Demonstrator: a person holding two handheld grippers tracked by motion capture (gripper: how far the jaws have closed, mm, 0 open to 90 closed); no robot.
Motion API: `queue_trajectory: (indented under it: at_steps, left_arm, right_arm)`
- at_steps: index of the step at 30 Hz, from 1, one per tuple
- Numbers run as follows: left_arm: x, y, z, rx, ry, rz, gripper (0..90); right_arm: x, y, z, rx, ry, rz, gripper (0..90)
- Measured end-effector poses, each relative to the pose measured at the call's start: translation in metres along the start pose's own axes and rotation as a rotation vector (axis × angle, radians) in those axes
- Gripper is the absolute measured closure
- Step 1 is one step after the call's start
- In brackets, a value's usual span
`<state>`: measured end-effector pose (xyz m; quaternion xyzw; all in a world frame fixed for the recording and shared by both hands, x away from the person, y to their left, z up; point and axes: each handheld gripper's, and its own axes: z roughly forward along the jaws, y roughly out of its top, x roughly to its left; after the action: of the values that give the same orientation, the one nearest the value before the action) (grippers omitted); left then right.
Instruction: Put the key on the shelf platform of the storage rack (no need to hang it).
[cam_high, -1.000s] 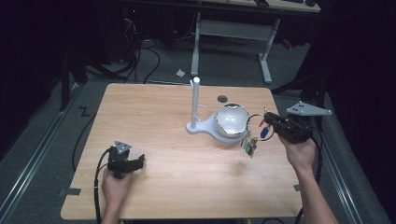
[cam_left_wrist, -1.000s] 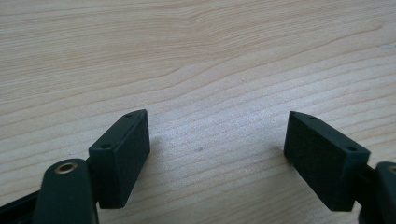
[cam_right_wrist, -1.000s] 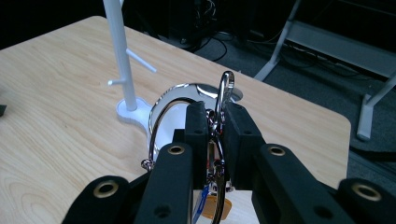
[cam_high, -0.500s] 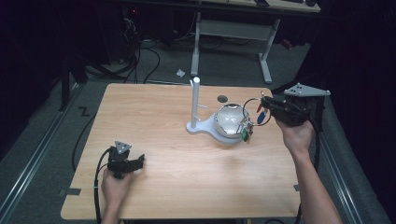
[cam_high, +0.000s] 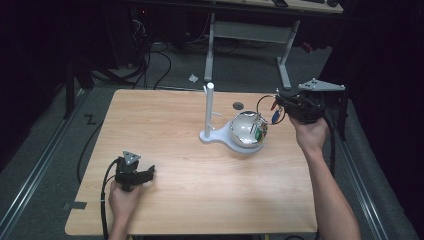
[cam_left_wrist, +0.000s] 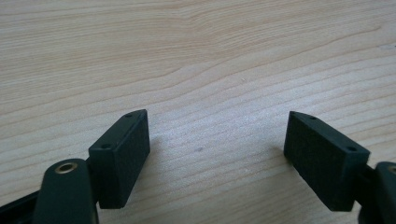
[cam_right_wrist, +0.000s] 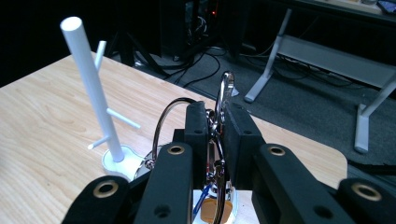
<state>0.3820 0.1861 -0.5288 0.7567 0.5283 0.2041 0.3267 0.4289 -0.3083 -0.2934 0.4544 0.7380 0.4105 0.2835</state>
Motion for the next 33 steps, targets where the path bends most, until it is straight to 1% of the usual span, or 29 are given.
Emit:
queue_trajectory:
  at_steps: [1,2,3,4,6,9,10,13,14,15,17,20,25,27,28,31,33]
  left_arm:
    - [0.000,0.000,0.000,0.000,0.000,0.000,22.9]
    - [0.000,0.000,0.000,0.000,-0.001,-0.001,22.9]
    - [0.000,0.000,0.000,0.000,-0.001,-0.001,22.9]
    - [0.000,0.000,0.000,0.000,0.000,0.000,22.9]
    - [0.000,0.000,0.000,0.000,0.000,0.000,22.9]
    - [0.000,0.000,0.000,0.000,-0.001,-0.001,22.9]
    - [0.000,0.000,0.000,0.000,0.000,0.000,22.9]
    - [0.000,0.000,0.000,0.001,-0.003,-0.001,22.8]
    - [0.000,0.000,0.000,0.001,-0.003,-0.001,22.8]
    - [0.000,0.000,0.000,-0.001,-0.001,-0.002,22.8]
    - [0.000,0.000,0.000,0.001,-0.003,-0.001,22.8]
    - [0.000,0.000,0.000,0.001,-0.003,-0.001,22.8]
    - [0.000,0.000,0.000,0.000,-0.002,-0.001,22.9]
    - [0.000,0.000,0.000,0.000,-0.001,0.000,22.9]
    - [0.000,0.000,0.000,0.000,-0.001,-0.001,22.9]
    - [0.000,0.000,0.000,0.000,0.000,0.000,23.1]
    - [0.000,0.000,0.000,0.000,0.000,0.000,23.0]
  right_arm:
    - [0.000,0.000,0.000,0.000,0.000,0.000,81.0]
    - [0.000,-0.001,0.005,0.004,-0.007,0.010,81.1]
    - [0.000,-0.001,0.005,0.004,-0.007,0.010,81.1]
    - [-0.001,-0.002,0.010,0.011,-0.009,0.014,81.1]
    - [-0.001,-0.002,0.015,0.018,-0.017,0.018,81.0]
    - [0.000,-0.003,0.019,0.019,-0.018,0.016,81.0]
    - [0.001,-0.003,0.022,0.020,-0.017,0.023,81.0]
    - [0.006,-0.005,0.032,0.029,-0.024,0.009,81.0]
    - [0.006,-0.005,0.032,0.029,-0.024,0.009,81.0]
    - [0.008,-0.007,0.039,0.035,-0.020,0.008,81.0]
    - [0.009,-0.009,0.042,0.038,-0.018,0.019,81.0]
    - [0.010,-0.013,0.047,0.043,-0.013,0.024,81.0]
    - [0.010,-0.019,0.052,0.052,-0.012,0.033,81.0]
    - [0.010,-0.019,0.053,0.053,-0.015,0.028,81.0]
    - [0.009,-0.019,0.053,0.052,-0.019,0.027,81.0]
    - [0.004,-0.011,0.046,0.022,-0.005,0.056,81.0]
    - [0.004,-0.006,0.043,0.018,-0.017,0.047,81.0]
